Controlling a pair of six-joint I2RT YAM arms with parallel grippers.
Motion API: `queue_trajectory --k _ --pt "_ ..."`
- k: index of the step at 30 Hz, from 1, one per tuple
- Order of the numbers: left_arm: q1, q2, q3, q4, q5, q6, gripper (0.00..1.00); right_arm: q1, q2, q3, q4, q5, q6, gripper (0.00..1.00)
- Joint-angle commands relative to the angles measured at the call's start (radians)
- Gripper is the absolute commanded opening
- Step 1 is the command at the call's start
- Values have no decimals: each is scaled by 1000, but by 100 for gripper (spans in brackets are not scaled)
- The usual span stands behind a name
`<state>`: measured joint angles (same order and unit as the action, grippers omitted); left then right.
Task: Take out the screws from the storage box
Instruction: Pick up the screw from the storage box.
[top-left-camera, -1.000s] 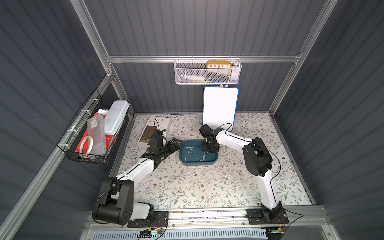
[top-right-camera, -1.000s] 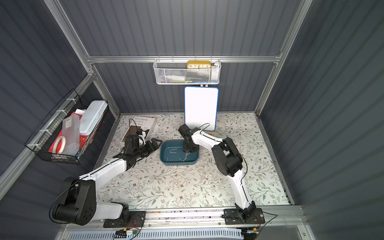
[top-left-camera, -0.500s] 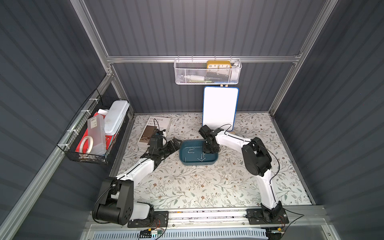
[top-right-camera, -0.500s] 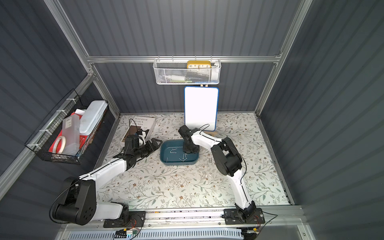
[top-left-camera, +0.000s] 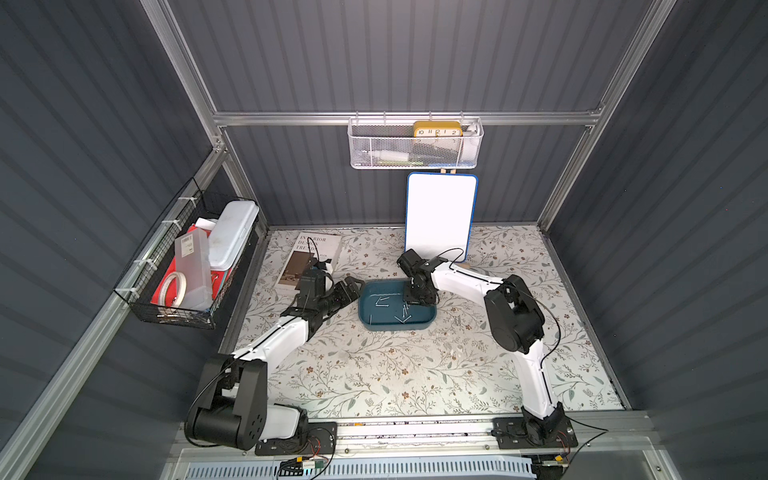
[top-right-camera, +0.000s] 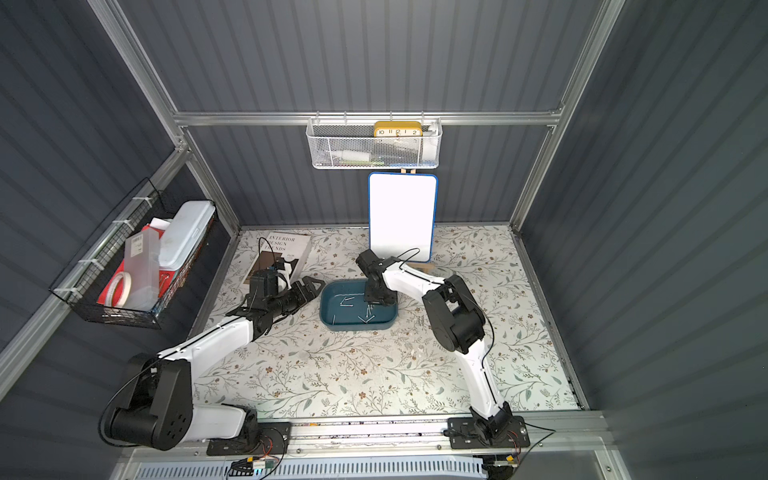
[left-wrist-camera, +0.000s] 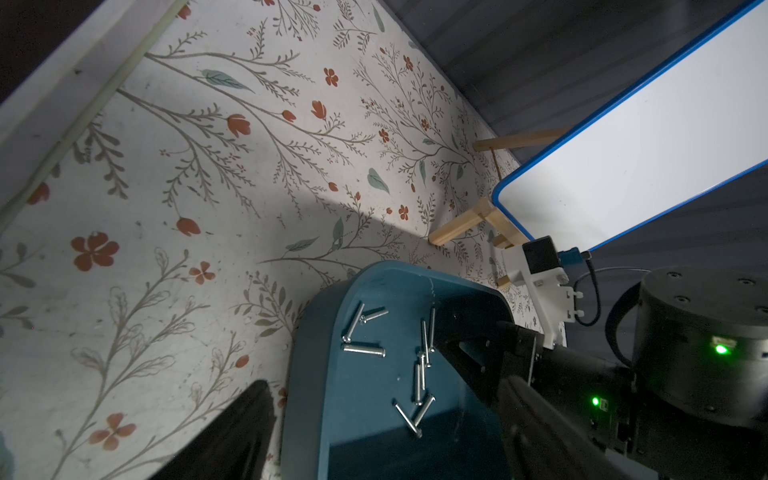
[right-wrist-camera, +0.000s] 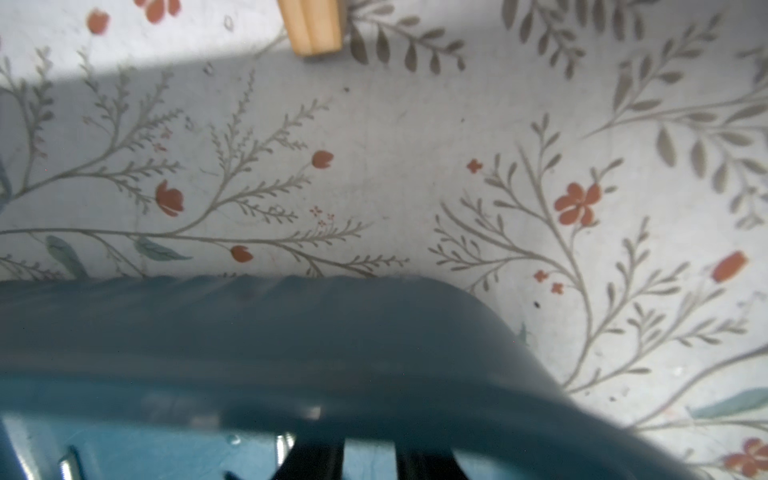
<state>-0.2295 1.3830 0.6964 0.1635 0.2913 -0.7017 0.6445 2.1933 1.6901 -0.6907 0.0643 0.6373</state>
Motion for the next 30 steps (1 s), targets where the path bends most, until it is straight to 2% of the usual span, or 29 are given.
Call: queue_trajectory --k 1,7,14,23,30 --pt "-4 4 5 -3 -1 13 88 3 -55 -3 40 35 19 26" --pt "-4 6 5 0 0 14 88 4 -21 29 31 25 13 27" --pt "-4 10 3 -2 -1 17 88 4 17 34 -30 76 -2 27" --pt "-4 8 2 -5 -6 17 88 7 59 33 -33 43 -12 25" --pt "-4 6 -3 -6 -13 13 88 22 89 68 -80 70 -34 25"
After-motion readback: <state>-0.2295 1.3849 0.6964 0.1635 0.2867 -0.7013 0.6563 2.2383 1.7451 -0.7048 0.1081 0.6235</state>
